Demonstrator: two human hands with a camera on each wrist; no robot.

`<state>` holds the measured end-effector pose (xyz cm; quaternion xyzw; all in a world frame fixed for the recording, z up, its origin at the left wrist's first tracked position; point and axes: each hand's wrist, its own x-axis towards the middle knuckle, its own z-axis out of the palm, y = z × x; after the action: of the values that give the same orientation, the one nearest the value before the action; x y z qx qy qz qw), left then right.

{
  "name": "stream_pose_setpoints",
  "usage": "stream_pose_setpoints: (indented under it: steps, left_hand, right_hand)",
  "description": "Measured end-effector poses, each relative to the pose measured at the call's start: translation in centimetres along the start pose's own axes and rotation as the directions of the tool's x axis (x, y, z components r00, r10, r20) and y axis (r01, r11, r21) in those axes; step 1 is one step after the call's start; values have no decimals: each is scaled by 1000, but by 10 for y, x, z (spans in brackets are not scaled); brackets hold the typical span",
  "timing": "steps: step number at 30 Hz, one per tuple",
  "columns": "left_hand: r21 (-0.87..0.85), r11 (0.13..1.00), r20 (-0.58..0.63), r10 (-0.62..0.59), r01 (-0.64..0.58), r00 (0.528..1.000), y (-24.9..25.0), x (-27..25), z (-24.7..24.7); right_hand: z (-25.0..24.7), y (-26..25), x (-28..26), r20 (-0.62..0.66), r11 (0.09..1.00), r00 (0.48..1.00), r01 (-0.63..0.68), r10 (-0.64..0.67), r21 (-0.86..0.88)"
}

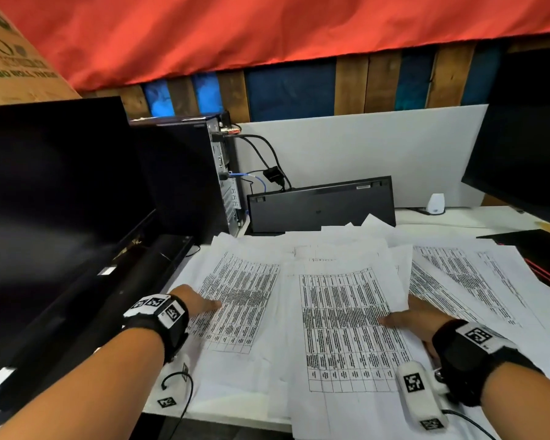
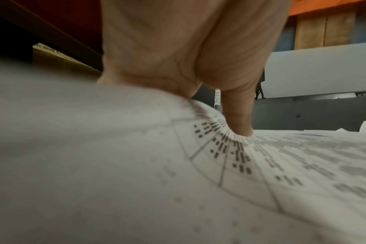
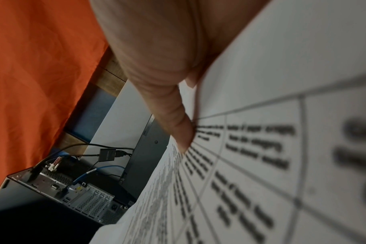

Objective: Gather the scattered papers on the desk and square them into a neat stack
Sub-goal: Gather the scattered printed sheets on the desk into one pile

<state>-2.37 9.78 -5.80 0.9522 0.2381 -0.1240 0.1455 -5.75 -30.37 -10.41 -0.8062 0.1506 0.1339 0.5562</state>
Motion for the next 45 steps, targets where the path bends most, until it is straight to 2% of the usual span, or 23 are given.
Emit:
stream_pose_setpoints:
  steps: [3, 6, 9, 12, 15, 17, 18, 19, 23, 25, 26, 28, 31, 33, 35, 38, 40, 42, 45]
  left_hand:
    - [-176, 983, 7, 57, -55, 998, 7, -6, 1]
    - [-249, 945, -162, 174, -210, 971, 16, -14, -10]
    - [-146, 925, -390, 271, -350, 880, 23, -29, -40]
    - [-34, 903, -575, 334, -429, 747, 28, -53, -77]
    - [-77, 852, -704, 321, -517, 634, 29, -69, -110]
    - [-126, 808, -752, 300, -576, 586, 26, -69, -127]
    - [-179, 773, -760, 285, -609, 585, 24, -67, -133]
    - [-251, 736, -752, 261, -629, 606, 23, -64, -137]
    - [-584, 571, -560, 231, -576, 796, 28, -61, -118]
    - [-713, 485, -445, 245, -506, 862, 35, -62, -92]
    - [-746, 474, -380, 274, -467, 884, 38, -63, -75]
    - [-764, 531, -201, 344, -366, 917, 42, -67, -37]
    - [-696, 687, 76, 361, -210, 929, 49, -75, 19]
    - [-606, 777, 167, 336, -173, 927, 55, -79, 42]
    - [-603, 784, 232, 349, -147, 908, 63, -84, 50]
    - [-604, 783, 318, 409, -150, 855, 76, -86, 61]
    - [-554, 810, 343, 433, -192, 834, 80, -86, 67]
    - [-553, 801, 309, 453, -229, 836, 79, -86, 65]
    - [-636, 742, 236, 449, -212, 862, 73, -83, 49]
  right_hand:
    - [0, -2, -2, 7, 1000, 1000, 12, -12, 14]
    - [1, -5, -7, -6, 1000, 1000, -1, 1, -14]
    - [1, -6, -11, -7, 1000, 1000, -17, 17, -5]
    - [1, -9, -15, -3, 1000, 1000, -14, 14, 4]
    - [1, -13, -16, -11, 1000, 1000, -16, 15, -23]
    - [1, -16, -18, -8, 998, 1000, -8, 7, -58]
    - [2, -17, -18, -5, 998, 1000, -1, 1, -71]
    - [2, -18, -19, -19, 997, 1000, -4, 2, -80]
    - [6, -22, -22, -67, 993, 998, -8, 1, -115]
    - [6, -22, -23, -88, 993, 996, -22, 12, -117]
    - [5, -22, -23, -84, 997, 996, -29, 23, -69]
    - [3, -18, -18, -79, 998, 995, -58, 61, 35]
    - [-2, 1, 11, -17, 973, 997, -73, 79, 218]
    - [-1, -1, 8, 3, 971, 998, -57, 58, 232]
    - [2, -5, -4, 3, 978, 1000, -10, 10, 209]
    - [8, -10, -16, 46, 985, 999, 15, -23, 169]
    - [9, -12, -13, 6, 999, 1000, 30, -30, 43]
    - [7, -17, -11, -68, 999, 997, 39, -41, -27]
    - [-7, -24, -14, -77, 985, 990, 126, -117, 118]
